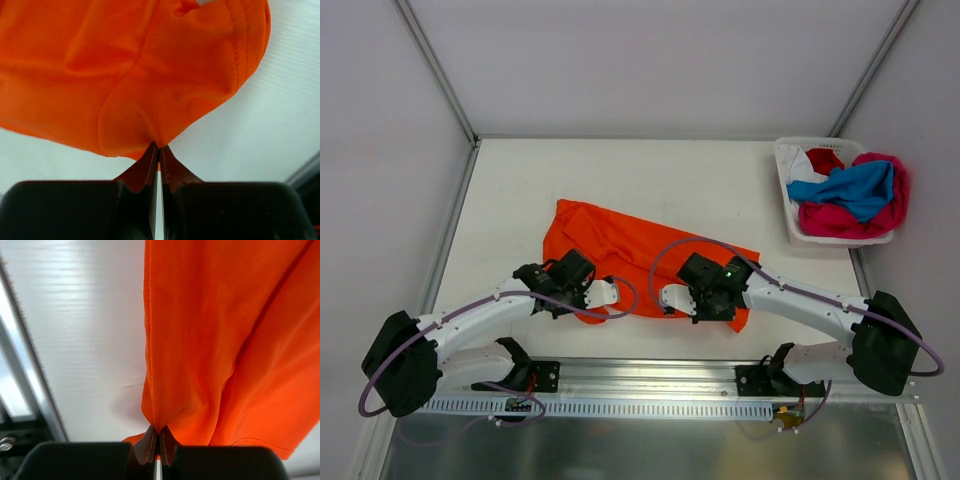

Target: Fold and stack the t-shirts

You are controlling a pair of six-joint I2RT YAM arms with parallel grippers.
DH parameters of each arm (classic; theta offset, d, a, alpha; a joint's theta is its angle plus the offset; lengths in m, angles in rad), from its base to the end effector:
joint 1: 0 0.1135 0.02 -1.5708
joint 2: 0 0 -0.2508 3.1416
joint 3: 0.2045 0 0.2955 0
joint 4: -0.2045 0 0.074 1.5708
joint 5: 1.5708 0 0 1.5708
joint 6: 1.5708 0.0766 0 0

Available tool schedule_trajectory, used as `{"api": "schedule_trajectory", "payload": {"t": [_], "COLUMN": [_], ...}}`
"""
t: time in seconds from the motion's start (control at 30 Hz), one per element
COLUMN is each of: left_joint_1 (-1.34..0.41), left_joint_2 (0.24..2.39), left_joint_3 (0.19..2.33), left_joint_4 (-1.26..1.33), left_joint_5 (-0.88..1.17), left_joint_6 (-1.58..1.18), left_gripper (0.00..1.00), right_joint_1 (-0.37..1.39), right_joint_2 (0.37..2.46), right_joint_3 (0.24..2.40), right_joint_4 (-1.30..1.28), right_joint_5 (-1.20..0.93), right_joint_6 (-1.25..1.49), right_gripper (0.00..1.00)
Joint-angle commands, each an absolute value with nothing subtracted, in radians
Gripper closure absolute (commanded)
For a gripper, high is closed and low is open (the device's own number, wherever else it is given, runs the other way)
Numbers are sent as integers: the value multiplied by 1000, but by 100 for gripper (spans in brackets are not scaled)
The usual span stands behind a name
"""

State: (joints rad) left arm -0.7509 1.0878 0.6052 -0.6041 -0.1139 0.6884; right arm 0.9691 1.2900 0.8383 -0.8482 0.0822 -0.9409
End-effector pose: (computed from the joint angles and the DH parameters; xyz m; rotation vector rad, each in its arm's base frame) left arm 0.1942 -0.1693 0.1216 1.7196 2.0186 0.1306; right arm 0.1621 0.2250 0.1373 -2.3315 1.6695 -0.1124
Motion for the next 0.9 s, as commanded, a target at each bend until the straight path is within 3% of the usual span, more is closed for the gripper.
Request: {"api": "schedule_trajectory", "payload": {"t": [0.0, 0.3, 0.87], "left_joint_1": [-742, -742, -638], "left_joint_2": [1132, 1152, 1015], "left_joint_3": [658, 733, 983], "left_joint_4": [-781, -936, -919], "left_joint_5": [55, 114, -224], "left_joint_6": [618, 609, 703], "left_gripper": [100, 100, 100], "right_joint_1": [966, 943, 698], "right_joint_2": [1298, 1295, 1218], "right_joint_3": [885, 873, 953], "right_joint_4": [-985, -1063, -1083], "right_joint_5": [-63, -77, 120], "right_joint_6": [-919, -928, -1060], "right_gripper": [100, 100, 100]}}
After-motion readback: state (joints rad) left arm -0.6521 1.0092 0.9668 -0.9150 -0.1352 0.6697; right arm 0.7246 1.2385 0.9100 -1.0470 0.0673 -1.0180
